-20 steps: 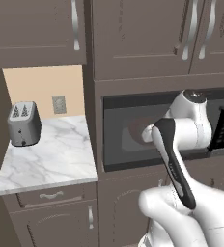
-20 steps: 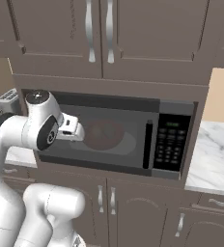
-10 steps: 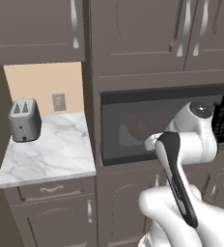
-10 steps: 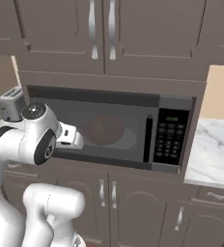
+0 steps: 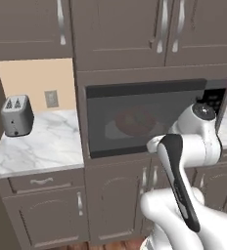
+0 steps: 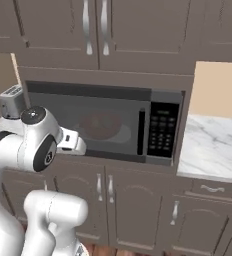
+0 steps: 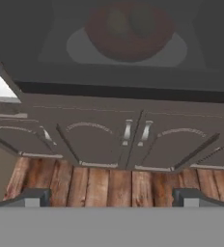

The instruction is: The microwave is finished heating the chicken drumstick and potato. Take the bowl containing the food and place it on the dining counter.

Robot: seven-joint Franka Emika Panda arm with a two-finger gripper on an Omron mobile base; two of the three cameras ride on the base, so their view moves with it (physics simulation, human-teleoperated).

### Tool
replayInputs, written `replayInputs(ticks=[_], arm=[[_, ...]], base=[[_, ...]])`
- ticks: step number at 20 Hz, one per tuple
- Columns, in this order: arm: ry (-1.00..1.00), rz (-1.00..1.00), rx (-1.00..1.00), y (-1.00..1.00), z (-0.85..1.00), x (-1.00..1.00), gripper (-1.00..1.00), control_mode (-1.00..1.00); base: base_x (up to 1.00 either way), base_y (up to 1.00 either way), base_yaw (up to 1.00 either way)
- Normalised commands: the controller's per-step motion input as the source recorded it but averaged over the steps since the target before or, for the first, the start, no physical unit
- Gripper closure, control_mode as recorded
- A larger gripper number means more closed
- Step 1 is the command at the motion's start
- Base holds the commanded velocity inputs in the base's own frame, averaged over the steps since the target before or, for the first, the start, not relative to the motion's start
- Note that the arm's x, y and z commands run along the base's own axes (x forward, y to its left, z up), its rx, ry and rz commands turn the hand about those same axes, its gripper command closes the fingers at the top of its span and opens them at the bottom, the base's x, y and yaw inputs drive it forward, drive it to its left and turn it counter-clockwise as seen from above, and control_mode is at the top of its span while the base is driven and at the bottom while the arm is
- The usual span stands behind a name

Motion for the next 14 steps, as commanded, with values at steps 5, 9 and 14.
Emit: replayInputs(ticks=[5,9,14], arm=[[0.00,0.00,0.00,0.00,0.00,0.00,-1.00,1.00],[0.00,0.00,0.00,0.00,0.00,0.00,-1.00,1.00],[0.00,0.00,0.00,0.00,0.00,0.00,-1.00,1.00]], base=[[-0.34,-0.75,0.00],[-0.41,-0.61,0.00],[-0.55,-0.40,0.00]])
